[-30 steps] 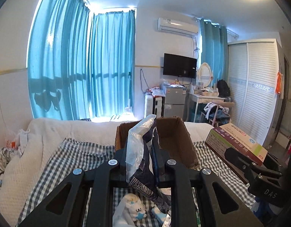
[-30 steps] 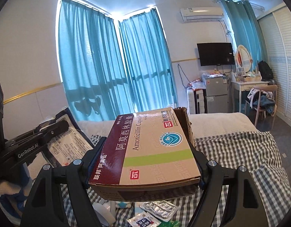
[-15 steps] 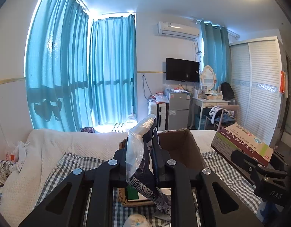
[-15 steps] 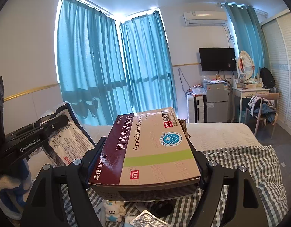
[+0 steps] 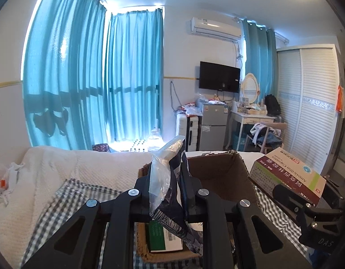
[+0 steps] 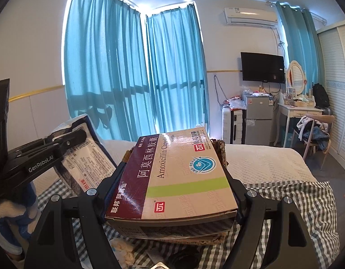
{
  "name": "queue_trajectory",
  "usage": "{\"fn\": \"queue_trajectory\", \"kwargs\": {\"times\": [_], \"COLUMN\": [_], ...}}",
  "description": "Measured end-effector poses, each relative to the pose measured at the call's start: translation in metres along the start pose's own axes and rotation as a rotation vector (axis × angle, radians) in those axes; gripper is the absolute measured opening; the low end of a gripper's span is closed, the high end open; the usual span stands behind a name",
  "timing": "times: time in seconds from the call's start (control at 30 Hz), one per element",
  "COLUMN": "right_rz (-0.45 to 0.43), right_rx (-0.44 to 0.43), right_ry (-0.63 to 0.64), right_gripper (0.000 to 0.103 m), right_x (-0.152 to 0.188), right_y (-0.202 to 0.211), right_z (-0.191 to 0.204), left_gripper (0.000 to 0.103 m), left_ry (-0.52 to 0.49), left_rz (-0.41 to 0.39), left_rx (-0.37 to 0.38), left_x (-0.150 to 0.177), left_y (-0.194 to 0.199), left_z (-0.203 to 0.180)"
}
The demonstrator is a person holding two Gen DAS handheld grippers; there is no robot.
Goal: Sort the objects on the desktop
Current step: 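Carry both items over the cardboard box and release them inside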
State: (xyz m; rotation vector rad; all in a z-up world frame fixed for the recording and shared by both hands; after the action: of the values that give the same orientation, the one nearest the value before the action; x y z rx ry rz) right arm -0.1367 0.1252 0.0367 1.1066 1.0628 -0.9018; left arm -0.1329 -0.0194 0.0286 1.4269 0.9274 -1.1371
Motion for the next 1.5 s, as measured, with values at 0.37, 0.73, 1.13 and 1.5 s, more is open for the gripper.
{"fn": "queue_trajectory", "kwargs": {"times": [0.37,0.73,1.13,1.5], "right_rz": [0.087,0.183,0.185,0.099], "right_rx": [0.018,0.017,0.038,0.062], "right_ry": [-0.007,-0.008,0.012,-0.028], "right_gripper": [0.077,0.077,0.086,0.090], "right_x": [0.027,0.061,0.063,0.027], "right_y": [-0.070,-0.120,-0.126,-0.078], "right_z": [-0.026,-0.047,-0.047,-0.042], "left_gripper": [0.018,0.018,0.067,0.091], "left_ry": [-0.013,-0.037,-0.040,-0.019], "left_rz": [0.112,0.204,0.190,0.056], "left_rx": [-0.012,-0.003,-0.027,-0.059], "left_x": [0.034,0.062,0.061,0.010], "left_y": [-0.080,-0.129,-0.127,-0.068], "left_z": [0.001,-0.004,-0.010,-0.005]}}
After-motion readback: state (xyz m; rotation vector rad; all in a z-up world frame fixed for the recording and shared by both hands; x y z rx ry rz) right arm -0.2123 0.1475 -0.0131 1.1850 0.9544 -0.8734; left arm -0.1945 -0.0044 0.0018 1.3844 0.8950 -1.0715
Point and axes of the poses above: each gripper's, at about its wrist camera, not at the fingertips, and y roughly against the way its jaws point, z to its left, x to its underside, the point moved 2 cm from there along -y, roughly the way its jaws point, and after that the axes turned 4 degrees about -z, right-handed, at the moved point
